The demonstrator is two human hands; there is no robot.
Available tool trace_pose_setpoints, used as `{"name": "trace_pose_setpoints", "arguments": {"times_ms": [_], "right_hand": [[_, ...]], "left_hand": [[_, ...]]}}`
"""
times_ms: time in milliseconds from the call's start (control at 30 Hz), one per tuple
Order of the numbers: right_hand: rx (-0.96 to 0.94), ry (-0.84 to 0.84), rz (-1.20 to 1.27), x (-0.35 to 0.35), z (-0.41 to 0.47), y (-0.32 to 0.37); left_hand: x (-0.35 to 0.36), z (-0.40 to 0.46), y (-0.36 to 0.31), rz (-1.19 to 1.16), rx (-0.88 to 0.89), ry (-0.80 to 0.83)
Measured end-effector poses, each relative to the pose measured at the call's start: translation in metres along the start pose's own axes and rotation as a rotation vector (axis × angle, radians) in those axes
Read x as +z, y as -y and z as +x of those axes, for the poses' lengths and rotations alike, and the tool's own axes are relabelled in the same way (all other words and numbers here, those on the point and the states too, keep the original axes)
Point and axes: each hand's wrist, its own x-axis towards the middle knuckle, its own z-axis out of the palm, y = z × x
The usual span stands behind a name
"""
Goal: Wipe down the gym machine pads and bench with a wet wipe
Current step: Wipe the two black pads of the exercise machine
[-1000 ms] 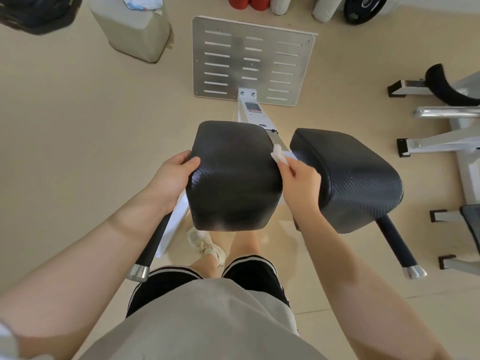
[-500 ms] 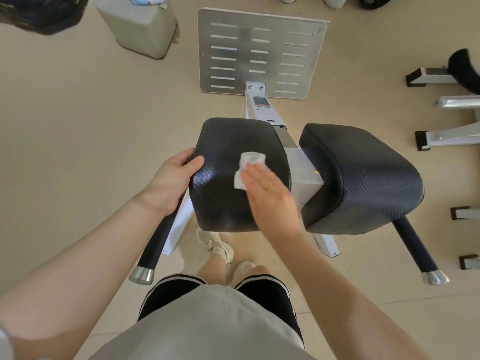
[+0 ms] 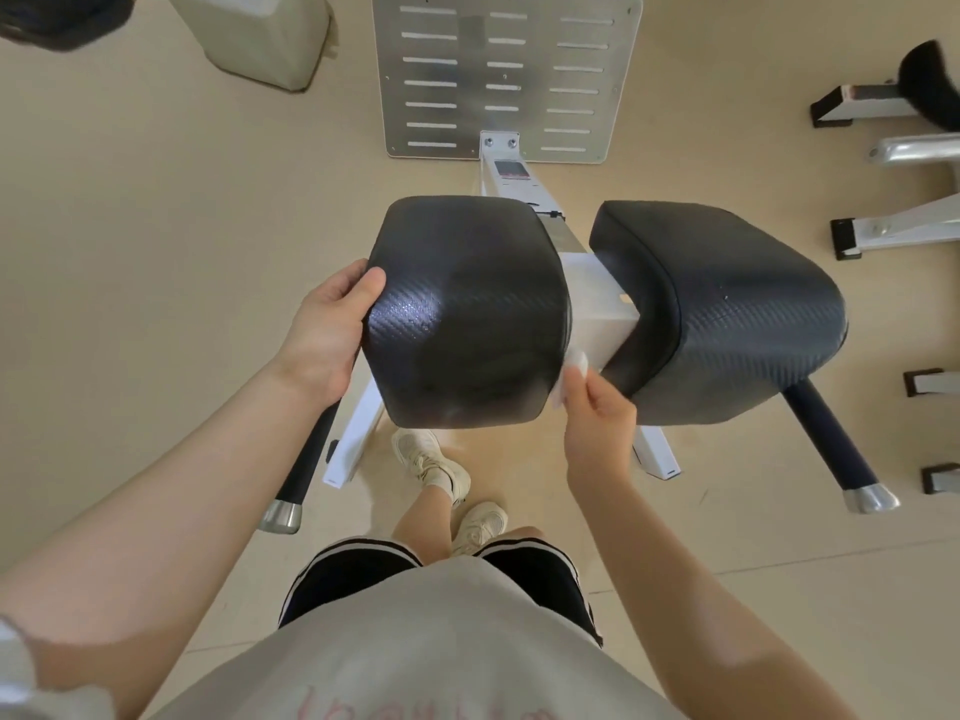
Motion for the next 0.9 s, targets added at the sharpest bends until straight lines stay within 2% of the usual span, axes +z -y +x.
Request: {"name": "trace_pose_setpoints", "arguments": {"times_ms": [100, 233, 300, 367, 500, 633, 667, 800, 867, 900], "right_hand": [[0.007, -0.007, 0.095, 0.001, 0.002, 0.011], [-0.216, -0.038, 0.125, 0.007, 0.014, 0.046], [-0.229, -0.045, 0.133, 0.008, 0.019, 0.038], [-0.142, -0.064, 0.149, 0.012, 0.02, 0.009], [0.15, -0.073, 0.13, 0.026, 0.014, -0.061], [0.341, -0.034, 0.189, 0.036, 0.021, -0.081], [0.331, -0.043, 0.219, 0.036, 0.022, -0.079], [0.093, -0.121, 0.263, 0.033, 0.018, -0.07], [0.185, -0.088, 0.304, 0.036, 0.015, -0.081], [0.319, -0.043, 0.375, 0.039, 0.014, -0.086]], "left_hand": [[-0.002, -0.003, 0.009, 0.029, -0.003, -0.069], [-0.004, -0.016, 0.024, 0.076, 0.017, -0.124], [0.0, -0.028, 0.035, 0.055, 0.011, -0.175], [0.006, -0.04, 0.053, 0.041, -0.003, -0.205], [0.016, -0.058, 0.089, 0.036, 0.038, -0.216], [0.015, -0.061, 0.112, 0.034, 0.055, -0.236], [0.014, -0.061, 0.116, 0.055, 0.073, -0.227], [0.009, -0.062, 0.127, 0.115, 0.111, -0.16], [0.007, -0.064, 0.127, 0.128, 0.11, -0.13], [0.006, -0.066, 0.128, 0.14, 0.123, -0.118]]}}
